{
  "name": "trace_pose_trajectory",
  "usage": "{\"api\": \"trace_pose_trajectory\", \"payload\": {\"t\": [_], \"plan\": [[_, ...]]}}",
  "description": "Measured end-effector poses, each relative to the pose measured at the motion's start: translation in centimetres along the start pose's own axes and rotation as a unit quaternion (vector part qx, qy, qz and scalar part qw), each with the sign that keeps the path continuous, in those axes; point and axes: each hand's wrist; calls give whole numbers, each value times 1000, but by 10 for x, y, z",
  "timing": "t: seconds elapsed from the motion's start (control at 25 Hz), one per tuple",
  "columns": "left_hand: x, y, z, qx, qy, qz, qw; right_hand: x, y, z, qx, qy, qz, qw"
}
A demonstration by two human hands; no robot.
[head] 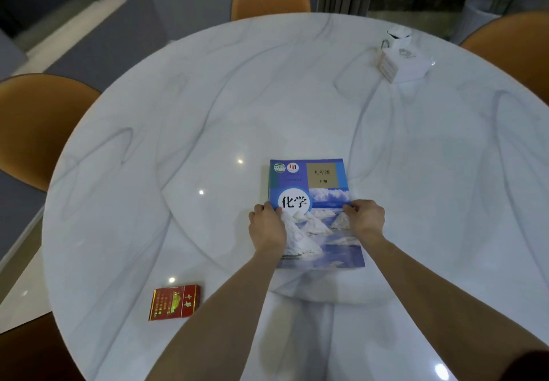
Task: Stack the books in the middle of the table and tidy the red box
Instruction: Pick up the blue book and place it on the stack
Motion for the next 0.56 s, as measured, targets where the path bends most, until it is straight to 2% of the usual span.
{"api": "trace_pose_trajectory", "payload": {"t": [0.24, 0.4, 0.56], "plan": [[4, 11, 23, 20, 73, -22, 997, -15, 12, 13, -95, -11, 8, 995], [0, 29, 58, 43, 119, -67, 990, -39, 37, 20, -171, -4, 128, 977], [-9, 49, 102, 76, 93, -98, 988, -73, 76, 17, -219, 5, 252, 943]]}}
Point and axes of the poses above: each hand's wrist, its own x-axis towards the middle knuckle, its own z-axis out of the back of the hand, y = z × x, and after that the axes turned 10 degrees about -z, right-handed
